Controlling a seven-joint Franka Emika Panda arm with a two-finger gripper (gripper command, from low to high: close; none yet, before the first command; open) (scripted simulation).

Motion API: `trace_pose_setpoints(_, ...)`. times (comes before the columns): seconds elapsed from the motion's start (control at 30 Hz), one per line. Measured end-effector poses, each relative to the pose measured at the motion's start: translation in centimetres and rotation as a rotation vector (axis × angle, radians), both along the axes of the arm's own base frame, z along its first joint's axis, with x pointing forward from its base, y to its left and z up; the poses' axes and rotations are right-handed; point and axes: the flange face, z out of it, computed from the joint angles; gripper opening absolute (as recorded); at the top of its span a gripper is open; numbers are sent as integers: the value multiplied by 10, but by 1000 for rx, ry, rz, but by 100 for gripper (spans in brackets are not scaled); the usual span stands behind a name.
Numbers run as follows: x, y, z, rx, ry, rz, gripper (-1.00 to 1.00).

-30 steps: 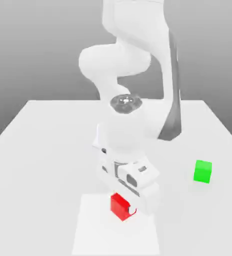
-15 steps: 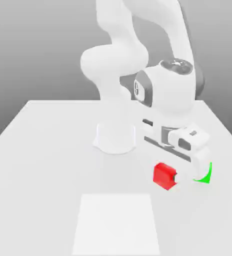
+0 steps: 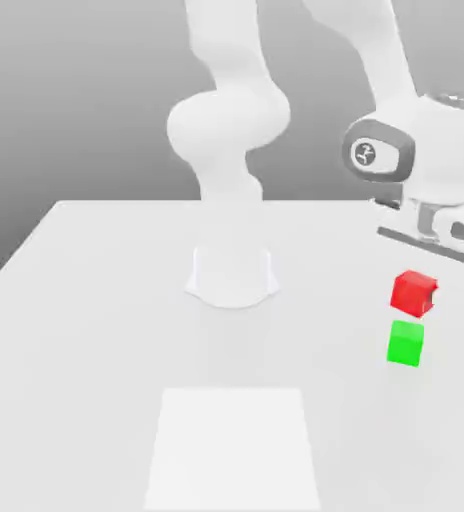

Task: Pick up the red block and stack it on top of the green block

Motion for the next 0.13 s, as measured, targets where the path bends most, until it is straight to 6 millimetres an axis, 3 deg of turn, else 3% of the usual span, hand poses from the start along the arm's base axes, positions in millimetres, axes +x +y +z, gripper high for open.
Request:
trace_pose_setpoints(0.03, -1, 0, -9, 0, 0, 0, -100)
trace_pose_setpoints(0.07, -1, -1, -16, 0, 1, 0, 100)
trace_pose_setpoints(0.13, -1, -1, -16, 0, 1, 0, 100)
